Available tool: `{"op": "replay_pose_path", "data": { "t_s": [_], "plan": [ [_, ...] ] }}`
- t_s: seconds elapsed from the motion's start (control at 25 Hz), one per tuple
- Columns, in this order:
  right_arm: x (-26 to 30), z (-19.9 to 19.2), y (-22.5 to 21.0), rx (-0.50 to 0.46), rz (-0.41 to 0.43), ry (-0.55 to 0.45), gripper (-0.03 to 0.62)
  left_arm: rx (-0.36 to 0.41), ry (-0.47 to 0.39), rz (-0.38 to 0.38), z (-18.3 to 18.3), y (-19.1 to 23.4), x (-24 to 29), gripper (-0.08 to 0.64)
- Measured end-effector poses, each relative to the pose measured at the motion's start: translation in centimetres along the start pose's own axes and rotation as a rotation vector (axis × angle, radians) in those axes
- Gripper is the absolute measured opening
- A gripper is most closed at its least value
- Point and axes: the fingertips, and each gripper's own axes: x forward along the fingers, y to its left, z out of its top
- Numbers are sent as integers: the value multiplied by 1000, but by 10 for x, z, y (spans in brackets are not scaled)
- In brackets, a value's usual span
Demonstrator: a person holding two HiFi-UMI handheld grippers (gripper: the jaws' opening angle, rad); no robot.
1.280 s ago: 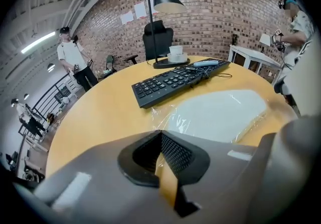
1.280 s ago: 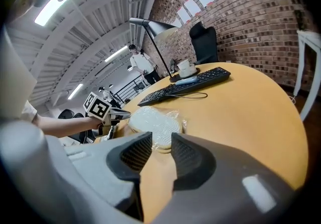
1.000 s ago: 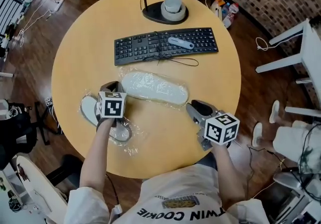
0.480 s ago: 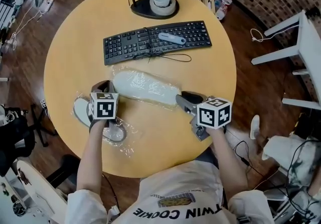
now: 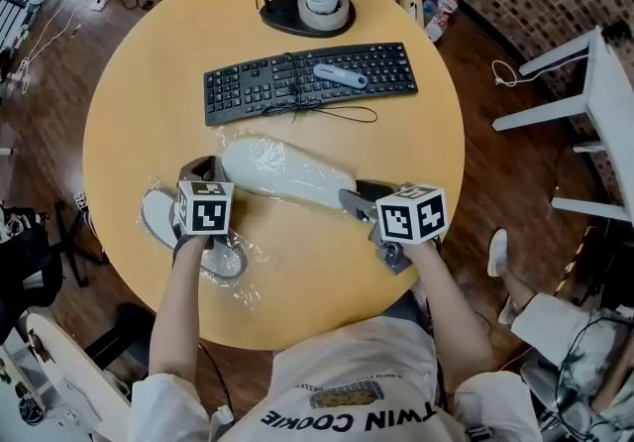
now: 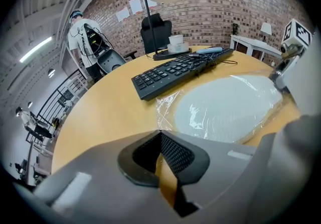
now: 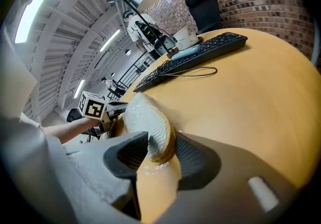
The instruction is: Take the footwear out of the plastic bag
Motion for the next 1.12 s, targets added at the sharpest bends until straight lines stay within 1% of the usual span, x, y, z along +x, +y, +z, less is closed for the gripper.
{"op": "replay_pose_path", "data": {
  "t_s": [0.12,0.28,0.36,0.44,0.48,0.6,0.64,0.72,0.76,0.92,0.96,1.0,1.04,1.12],
  "plan": [
    [0,-1,1,29,20,5,164,24,-10,23,-1,0,-2,-2],
    [-3,-3,2,98,69,-3,158,21,-17,30,-3,-2,-5,-2],
    [-6,-4,1,129,83,-21,132,18,-18,32,-3,-2,-4,-2],
    [-10,-6,-1,189,109,-52,83,14,-18,35,-3,-2,-4,-2],
    [-12,-5,-1,243,143,-80,73,13,-20,37,-2,-1,-4,-2],
    [-21,1,3,422,287,-180,70,15,-24,43,-2,-1,-3,-2],
    [-22,4,5,448,324,-203,71,15,-25,45,-2,-1,-2,-2],
    [-20,9,13,419,388,-233,73,11,-26,46,-2,0,-2,-2],
    [-18,9,15,405,395,-235,74,8,-27,46,-2,0,-1,-2],
    [-15,6,14,410,384,-213,78,1,-28,51,-1,0,1,-2],
    [-14,3,12,412,361,-195,78,0,-27,53,-1,-1,1,-2],
    [-13,-3,7,415,317,-171,69,-1,-27,55,-1,-1,2,-2],
    [-12,-7,3,413,272,-153,45,-1,-27,55,-1,-1,2,-2],
    [-12,-9,-1,396,227,-146,35,-1,-27,54,0,-1,1,-2]
  ]
}}
